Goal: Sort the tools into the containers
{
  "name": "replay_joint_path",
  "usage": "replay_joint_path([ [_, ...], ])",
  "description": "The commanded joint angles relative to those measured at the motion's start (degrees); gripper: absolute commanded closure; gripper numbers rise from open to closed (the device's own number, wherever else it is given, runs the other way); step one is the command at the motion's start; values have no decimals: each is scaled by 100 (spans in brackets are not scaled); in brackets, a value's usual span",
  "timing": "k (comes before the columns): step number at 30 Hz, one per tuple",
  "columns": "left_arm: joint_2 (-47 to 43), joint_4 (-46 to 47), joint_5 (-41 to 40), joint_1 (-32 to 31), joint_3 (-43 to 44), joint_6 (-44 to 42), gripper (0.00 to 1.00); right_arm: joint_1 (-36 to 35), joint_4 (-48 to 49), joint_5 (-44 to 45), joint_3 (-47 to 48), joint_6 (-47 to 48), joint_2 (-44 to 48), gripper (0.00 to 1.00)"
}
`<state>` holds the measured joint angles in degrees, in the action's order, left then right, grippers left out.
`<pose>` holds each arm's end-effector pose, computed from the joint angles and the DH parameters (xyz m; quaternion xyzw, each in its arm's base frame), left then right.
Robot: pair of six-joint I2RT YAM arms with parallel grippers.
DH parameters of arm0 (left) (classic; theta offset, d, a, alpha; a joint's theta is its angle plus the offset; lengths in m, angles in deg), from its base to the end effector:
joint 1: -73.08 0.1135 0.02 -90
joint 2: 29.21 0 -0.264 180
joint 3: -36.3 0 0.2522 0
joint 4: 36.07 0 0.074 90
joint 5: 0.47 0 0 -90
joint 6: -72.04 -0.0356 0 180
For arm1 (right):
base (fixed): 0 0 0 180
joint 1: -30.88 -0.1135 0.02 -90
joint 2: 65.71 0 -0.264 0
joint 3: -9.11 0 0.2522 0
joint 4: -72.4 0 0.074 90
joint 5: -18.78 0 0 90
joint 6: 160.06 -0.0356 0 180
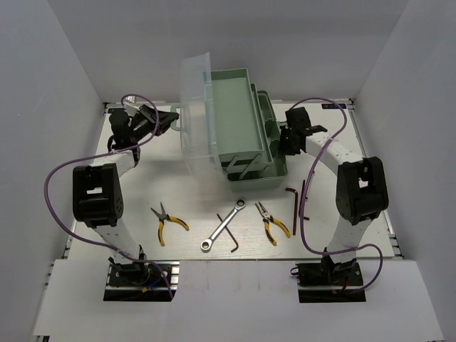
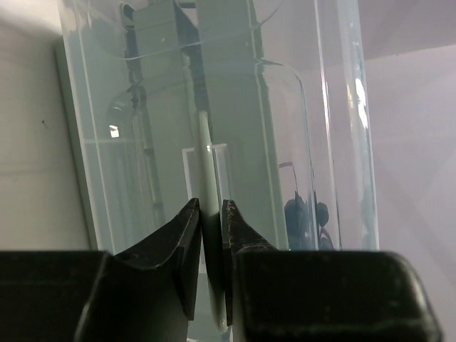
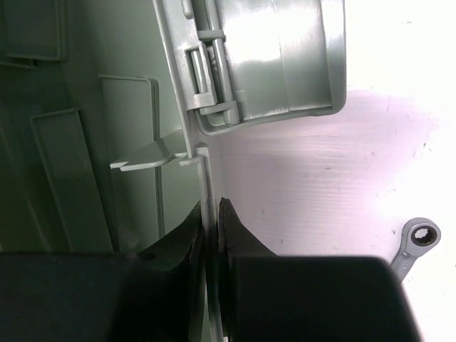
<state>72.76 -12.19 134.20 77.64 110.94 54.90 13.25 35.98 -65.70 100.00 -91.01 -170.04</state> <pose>0.3987 0.0067 0.2500 -0.2179 0.6884 -0.5849 0.3694 0.3834 0.1182 0.2270 0.0437 0.9373 0.0705 0.3385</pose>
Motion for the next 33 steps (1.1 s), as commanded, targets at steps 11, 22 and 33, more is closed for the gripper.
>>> replay_joint_path([
  [11, -397, -1029, -63, 291, 11, -1052, 100, 725, 446, 767, -224, -480, 440, 100],
  [22, -582, -2622, -520, 397, 460, -1871, 100, 919, 516, 494, -505, -656, 554, 100],
  [33, -582, -3228, -696, 502, 687, -2179, 29, 1059, 534, 231, -576, -674, 581, 100],
])
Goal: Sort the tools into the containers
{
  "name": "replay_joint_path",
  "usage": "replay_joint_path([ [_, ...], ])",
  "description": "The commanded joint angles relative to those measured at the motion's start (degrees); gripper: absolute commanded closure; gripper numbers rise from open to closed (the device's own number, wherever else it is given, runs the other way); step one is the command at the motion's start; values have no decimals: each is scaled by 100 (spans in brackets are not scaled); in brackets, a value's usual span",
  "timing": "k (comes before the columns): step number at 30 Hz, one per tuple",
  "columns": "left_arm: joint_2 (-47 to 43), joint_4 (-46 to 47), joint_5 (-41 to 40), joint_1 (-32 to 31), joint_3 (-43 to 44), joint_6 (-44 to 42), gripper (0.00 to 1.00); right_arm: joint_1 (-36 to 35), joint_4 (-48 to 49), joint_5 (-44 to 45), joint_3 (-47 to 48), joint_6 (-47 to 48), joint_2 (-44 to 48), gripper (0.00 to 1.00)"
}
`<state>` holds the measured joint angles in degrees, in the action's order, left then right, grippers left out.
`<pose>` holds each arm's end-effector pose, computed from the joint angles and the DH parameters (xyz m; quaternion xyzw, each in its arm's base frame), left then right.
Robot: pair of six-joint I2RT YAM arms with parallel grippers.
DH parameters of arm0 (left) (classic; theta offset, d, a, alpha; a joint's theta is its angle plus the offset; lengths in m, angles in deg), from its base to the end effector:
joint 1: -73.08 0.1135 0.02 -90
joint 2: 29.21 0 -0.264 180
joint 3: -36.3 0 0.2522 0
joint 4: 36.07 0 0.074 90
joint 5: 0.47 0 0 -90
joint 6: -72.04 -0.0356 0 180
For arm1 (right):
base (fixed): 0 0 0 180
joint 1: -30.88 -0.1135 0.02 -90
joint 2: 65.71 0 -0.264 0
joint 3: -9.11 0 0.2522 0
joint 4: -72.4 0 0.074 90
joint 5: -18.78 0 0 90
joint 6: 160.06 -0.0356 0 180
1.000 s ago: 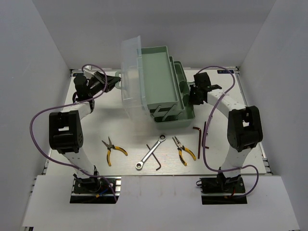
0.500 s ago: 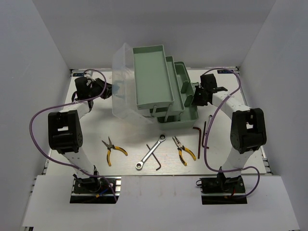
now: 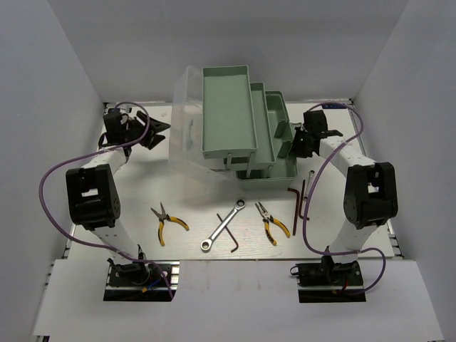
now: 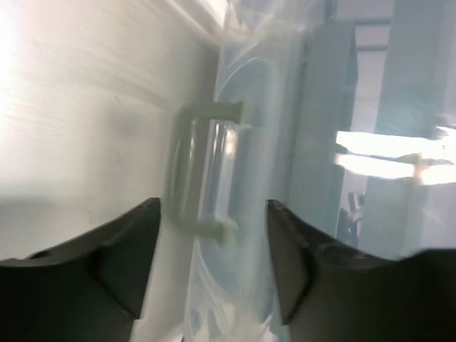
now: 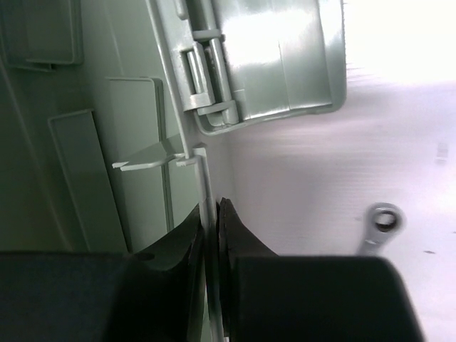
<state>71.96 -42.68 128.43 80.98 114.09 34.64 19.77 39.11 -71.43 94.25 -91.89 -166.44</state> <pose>0.3901 0.0316 0.2216 -0.2675 0.7893 -0.4460 0.3265 0.3769 0.0742 0.2225 0.0868 0.9323 0.1012 0.3363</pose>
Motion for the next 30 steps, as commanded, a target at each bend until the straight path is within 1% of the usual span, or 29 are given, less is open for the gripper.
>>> replay_joint_path([
  [1, -501, -180, -119, 168, 373, -153, 26, 417, 239, 803, -9, -612, 220, 100],
  [4, -501, -513, -189, 168, 628, -363, 20, 408, 239, 759, -9, -613, 212, 100],
  [7, -554, -847, -312, 168, 803, -601, 19, 408, 239, 741, -1, -621, 220, 100],
  [12, -834, -1181, -479, 168, 804, -882, 19, 435, 265, 610, 34, -604, 203, 100],
  [14, -958, -1357, -654, 168, 804, -1067, 19, 461, 344, 312, 130, -386, 115, 100],
  [16, -1212, -1428, -838, 107, 708, -1172, 19, 470, 292, 75, 438, -156, -16, 100],
  [17, -1300, -1497, -892, 106, 603, -1260, 19, 470, 240, -266, 656, 62, -156, 100],
  [19, -1476, -1559, -945, 106, 488, -1322, 19, 487, -41, -505, 1027, 354, -402, 100],
  [20, -1668, -1560, -997, 106, 331, -1322, 19, 505, -86, -733, 1306, 728, -543, 100],
  [22, -1854, -1560, -998, 106, 111, -1375, 19, 514, -174, -963, 1510, 916, -763, 100],
  [23, -2037, -1560, -998, 106, 31, -1375, 19, 540, -226, -1155, 1607, 1152, -947, 100],
  [24, -2126, -1560, -998, 106, -56, -1445, 19, 558, -436, -1296, 2025, 1380, -1027, 100],
  [25, -2214, -1560, -998, 106, -214, -1445, 19, 558, -551, -1376, 2160, 1487, -1097, 100],
  [26, -2363, -1560, -998, 106, -302, -1445, 19, 575, -674, -1551, 2492, 1697, -1359, 100],
  [27, -2425, -1560, -998, 106, -390, -1445, 19, 567, -1040, -1622, 2626, 1864, -1431, 100],
  [29, -2488, -1507, -998, 106, -619, -1445, 19, 584, -1254, -1841, 2943, 2076, -1607, 100],
  [30, -2566, -1507, -946, 106, -681, -1445, 19, 575, -1272, -1895, 2944, 2155, -1608, 100],
])
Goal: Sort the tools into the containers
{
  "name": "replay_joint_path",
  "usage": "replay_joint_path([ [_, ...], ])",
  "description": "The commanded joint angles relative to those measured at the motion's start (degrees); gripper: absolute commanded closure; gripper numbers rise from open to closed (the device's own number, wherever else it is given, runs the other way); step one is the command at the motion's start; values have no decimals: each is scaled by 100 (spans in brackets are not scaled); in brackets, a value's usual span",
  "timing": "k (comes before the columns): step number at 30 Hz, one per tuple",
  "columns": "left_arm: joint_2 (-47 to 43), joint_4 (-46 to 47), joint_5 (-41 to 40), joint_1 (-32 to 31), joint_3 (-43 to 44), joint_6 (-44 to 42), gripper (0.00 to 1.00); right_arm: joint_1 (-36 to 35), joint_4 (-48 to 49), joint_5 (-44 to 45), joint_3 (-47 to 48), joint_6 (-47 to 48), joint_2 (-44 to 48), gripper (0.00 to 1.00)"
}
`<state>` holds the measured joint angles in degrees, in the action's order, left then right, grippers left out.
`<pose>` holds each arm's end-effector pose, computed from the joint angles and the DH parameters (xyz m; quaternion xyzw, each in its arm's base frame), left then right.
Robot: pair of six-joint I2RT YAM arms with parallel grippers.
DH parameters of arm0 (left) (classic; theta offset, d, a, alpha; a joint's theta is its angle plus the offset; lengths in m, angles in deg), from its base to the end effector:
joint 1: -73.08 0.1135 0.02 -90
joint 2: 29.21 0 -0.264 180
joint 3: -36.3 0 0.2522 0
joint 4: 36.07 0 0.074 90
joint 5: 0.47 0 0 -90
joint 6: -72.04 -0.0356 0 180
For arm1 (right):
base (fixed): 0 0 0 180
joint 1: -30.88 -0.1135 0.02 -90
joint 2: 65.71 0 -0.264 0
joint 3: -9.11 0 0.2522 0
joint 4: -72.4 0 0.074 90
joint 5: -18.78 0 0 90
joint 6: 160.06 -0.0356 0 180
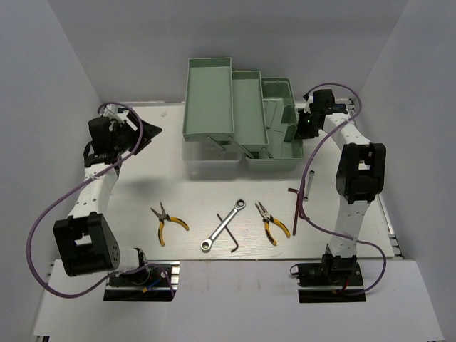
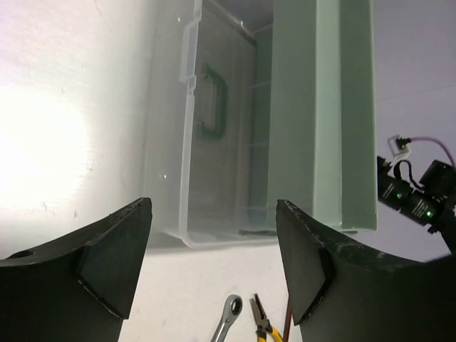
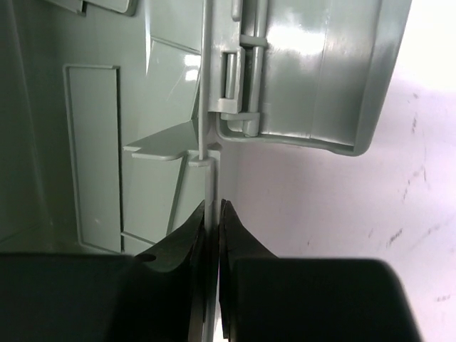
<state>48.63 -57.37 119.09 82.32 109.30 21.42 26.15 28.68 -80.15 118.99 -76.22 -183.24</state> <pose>0.3087 0.0324 0.3041 -0.2149 0.8034 -0.3420 0.4375 0.4581 0.0434 0.2288 -0.0140 0.9411 0.1044 0.3213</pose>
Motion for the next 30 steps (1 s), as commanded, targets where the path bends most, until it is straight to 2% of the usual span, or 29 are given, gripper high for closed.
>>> replay_joint_path([
  [1, -295, -38, -12, -27, -316, -123, 19, -72, -230, -1049, 452, 589, 82, 100],
  [3, -348, 15, 41, -27, -422, -123, 19, -81, -186, -1102, 285, 773, 143, 100],
  [9, -481, 67, 94, -27, -773, -176, 19, -98, -45, -900, -146, 529, 319, 100],
  [10, -550, 67, 94, -79, -774, -237, 19, -98, -106, -918, -146, 519, 310, 91],
  [13, -735, -38, 94, -80, -835, -403, 19, -81, -177, -979, -163, 379, 354, 75],
  [14, -796, -99, 94, -80, -835, -465, 19, -63, -160, -997, -163, 317, 424, 66],
  [17, -1120, -302, 33, -202, -835, -633, 19, -63, -81, -1163, -356, 98, 722, 52],
  [20, -1393, -547, -37, -255, -888, -746, 19, -72, 60, -1374, -515, -271, 1012, 43],
  [23, -1605, -749, -100, -316, -940, -878, 19, -72, 69, -1419, -567, -526, 1355, 40],
  [27, -1983, -1004, -223, -370, -941, -1028, 19, -63, -1, -1261, -577, -510, 1812, 39],
  [30, -2264, -1224, -336, -483, -941, -1160, 19, -54, -405, -866, -585, -255, 2076, 33],
])
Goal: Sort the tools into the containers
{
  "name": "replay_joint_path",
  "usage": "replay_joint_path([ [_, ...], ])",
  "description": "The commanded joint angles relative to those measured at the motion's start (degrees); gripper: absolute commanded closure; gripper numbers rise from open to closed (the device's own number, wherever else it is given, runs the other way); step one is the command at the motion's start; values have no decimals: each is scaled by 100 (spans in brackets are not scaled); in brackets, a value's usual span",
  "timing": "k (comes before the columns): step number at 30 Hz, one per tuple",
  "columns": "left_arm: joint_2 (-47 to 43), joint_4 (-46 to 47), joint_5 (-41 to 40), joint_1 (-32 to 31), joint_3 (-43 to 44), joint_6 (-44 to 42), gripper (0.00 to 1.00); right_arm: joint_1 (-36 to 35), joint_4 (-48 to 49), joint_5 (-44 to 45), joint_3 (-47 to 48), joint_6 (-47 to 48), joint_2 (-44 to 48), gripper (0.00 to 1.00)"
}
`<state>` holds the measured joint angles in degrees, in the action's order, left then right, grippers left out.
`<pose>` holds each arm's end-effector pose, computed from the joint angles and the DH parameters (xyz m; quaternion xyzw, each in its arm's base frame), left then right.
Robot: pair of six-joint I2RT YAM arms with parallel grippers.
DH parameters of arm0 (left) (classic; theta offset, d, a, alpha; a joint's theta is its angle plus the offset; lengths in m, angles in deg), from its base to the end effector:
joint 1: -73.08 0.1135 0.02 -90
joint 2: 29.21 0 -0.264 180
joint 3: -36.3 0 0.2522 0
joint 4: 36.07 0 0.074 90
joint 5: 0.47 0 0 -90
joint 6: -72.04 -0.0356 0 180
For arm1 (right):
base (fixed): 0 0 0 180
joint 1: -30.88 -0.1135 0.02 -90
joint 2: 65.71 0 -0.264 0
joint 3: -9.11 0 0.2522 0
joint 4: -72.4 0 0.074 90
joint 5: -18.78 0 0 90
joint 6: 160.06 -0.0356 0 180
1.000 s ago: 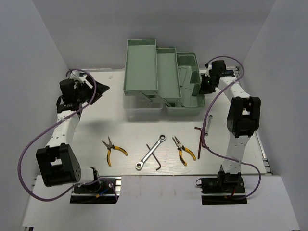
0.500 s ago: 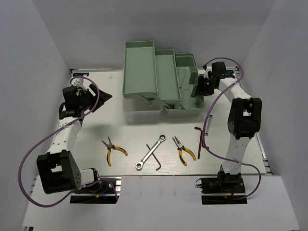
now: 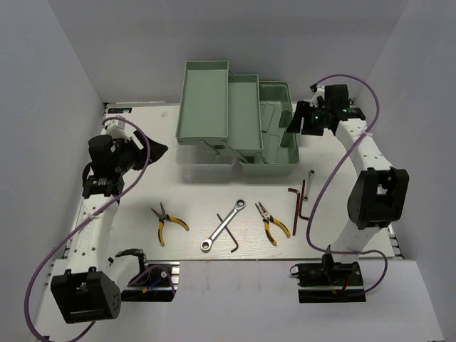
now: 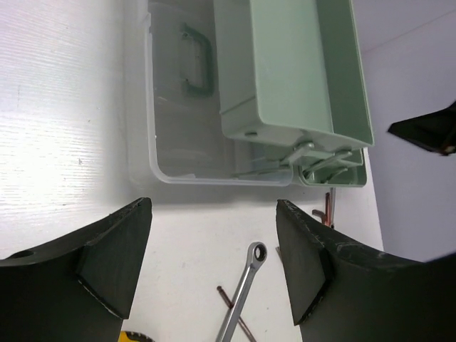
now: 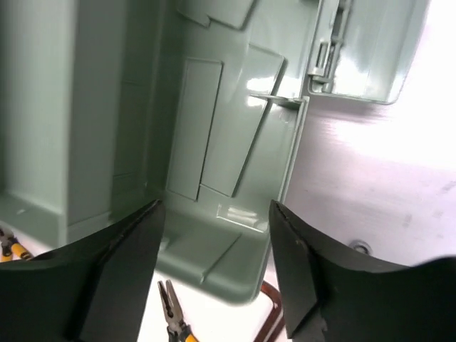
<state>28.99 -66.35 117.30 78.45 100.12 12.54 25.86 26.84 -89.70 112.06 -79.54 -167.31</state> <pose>0.2283 0.0048 0.3186 -0.1284 0.8174 -0.3112 0.4675 0.3999 0.0465 0.3029 -0.0270 0.9110 0.1952 0.3623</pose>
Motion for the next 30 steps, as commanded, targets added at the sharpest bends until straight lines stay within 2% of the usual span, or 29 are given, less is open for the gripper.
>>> replay_joint_path([
  [1, -361, -387, -158, -149, -23, -351, 19, -34, -327, 421, 38, 286, 544, 31],
  [4, -607, -616, -158, -219, -23, -545, 24, 27, -433, 765, -366, 690, 852, 30],
  [5, -677, -616, -45, -220, -75, -597, 30, 62, -398, 819, -802, 762, 1096, 30],
  [6, -782, -747, 43, -290, -76, -755, 38, 53, -337, 846, -1015, 841, 1403, 35],
  [7, -783, -818, 271, -351, -76, -852, 63, 79, -258, 863, -1235, 1147, 1789, 76],
  [8, -862, -888, 403, -352, -76, -957, 74, 106, 4, 890, -2003, 1228, 1984, 100],
  [9, -862, -1080, 631, -439, -76, -1071, 84, 97, 76, 942, -2263, 1272, 2604, 100],
  [10, -862, -1204, 712, -440, -76, -1334, 95, 106, 85, 534, -2492, 1569, 2802, 100],
  [11, -923, -1283, 765, -623, -76, -1406, 99, 132, 77, 425, -2999, 1659, 2986, 100],
  [13, -976, -1337, 966, -791, -128, -1520, 96, 150, -80, -12, -3721, 2052, 3468, 100],
  [15, -977, -1337, 1116, -1010, -181, -1582, 84, 71, -441, -67, -3960, 2125, 3611, 100],
  [16, -977, -1398, 1117, -1072, -181, -1635, 77, 71, -642, -68, -4049, 2125, 3656, 93],
  [17, -977, -1399, 1117, -1221, -233, -1635, 63, 62, -705, -42, -4110, 2143, 3691, 62],
  [19, -916, -1399, 1117, -1371, -234, -1688, 54, 36, -662, 115, -4390, 2082, 3797, 54],
  [20, -837, -1399, 1117, -1441, -234, -1740, 50, 18, -610, 151, -4453, 2046, 3840, 52],
  [23, -521, -1346, 1038, -1784, -156, -1863, 47, -69, -469, 406, -4629, 1783, 3544, 53],
  [25, -301, -1294, 827, -2109, -85, -1864, 44, -96, -267, 924, -4638, 1484, 3385, 58],
  [30, 394, -1293, -14, -3040, 126, -2135, 44, -105, 147, 1215, -4647, 1142, 2656, 64],
])
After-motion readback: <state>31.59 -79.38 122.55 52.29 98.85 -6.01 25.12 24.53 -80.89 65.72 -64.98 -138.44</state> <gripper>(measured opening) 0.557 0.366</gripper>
